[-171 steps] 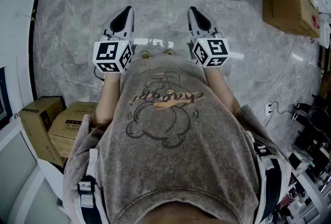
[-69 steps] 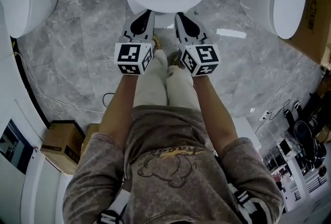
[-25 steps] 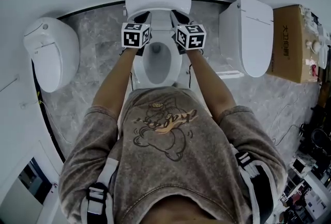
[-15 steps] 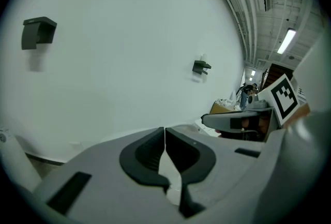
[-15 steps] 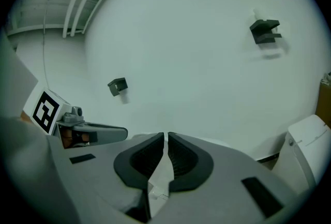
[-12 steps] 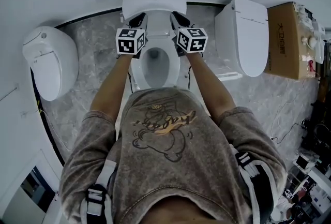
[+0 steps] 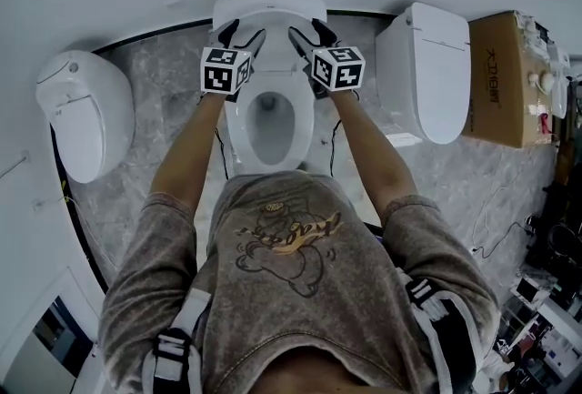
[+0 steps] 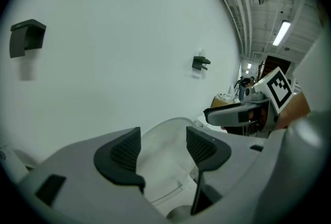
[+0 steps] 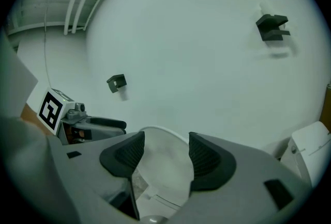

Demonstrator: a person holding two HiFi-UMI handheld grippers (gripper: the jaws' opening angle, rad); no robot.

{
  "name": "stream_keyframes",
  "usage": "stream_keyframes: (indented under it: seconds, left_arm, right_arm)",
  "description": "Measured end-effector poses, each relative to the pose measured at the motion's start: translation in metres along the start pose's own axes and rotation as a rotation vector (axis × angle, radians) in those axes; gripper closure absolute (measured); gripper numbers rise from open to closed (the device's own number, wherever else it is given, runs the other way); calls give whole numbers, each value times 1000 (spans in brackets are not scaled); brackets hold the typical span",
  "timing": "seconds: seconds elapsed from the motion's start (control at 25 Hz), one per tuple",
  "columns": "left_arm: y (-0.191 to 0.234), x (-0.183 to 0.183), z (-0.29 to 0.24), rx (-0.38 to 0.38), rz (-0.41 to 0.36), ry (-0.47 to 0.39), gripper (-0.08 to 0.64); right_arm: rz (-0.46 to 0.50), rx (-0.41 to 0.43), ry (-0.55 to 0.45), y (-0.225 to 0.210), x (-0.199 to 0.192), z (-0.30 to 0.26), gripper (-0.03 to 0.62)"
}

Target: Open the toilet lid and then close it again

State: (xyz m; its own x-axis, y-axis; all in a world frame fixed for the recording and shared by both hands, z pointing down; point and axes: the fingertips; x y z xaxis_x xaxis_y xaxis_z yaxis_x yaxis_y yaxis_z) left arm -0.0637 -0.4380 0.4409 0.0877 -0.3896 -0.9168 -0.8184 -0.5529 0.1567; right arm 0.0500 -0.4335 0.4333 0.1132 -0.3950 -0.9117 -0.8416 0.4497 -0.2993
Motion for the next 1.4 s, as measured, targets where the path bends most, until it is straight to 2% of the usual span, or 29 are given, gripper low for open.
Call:
stream_keyframes:
  seconds: [0.4,0.64,0.8,0.96,1.16,1.4]
  left_arm:
    - [31,-6,-48,1,-3,28,290]
    - [32,-13,-55,-13,1,45,291]
    - [24,-16,-48,-22,19,60,291]
    - [17,-15,-36,-46,111,77,290]
    - [3,-17,-11,-45,153,62,290]
    - [-20,-29,28,-24,187,21,290]
  right_arm:
    - [41,35,91,-26,-18,-46,327]
    - [24,33,80,-27,-20,-52,328]
    - [14,48,77,-22,-19,-45,328]
    - [27,82,80,-11,-19,-32,328]
    - [9,117,65,3,-21,-6,328]
    - [-24,113,51,27,-32,32,330]
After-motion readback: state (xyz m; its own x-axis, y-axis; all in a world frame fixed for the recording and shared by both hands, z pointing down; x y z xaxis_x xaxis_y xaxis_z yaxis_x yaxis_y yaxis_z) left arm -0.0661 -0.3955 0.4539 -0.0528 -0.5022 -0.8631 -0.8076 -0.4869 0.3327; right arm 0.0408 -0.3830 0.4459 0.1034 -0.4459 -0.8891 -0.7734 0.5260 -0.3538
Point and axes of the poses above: the fingertips, and each gripper's own axes: z backward along the fingers, y to its left, x out of its top, and after that the axes turned 8 degrees about -y, right-handed
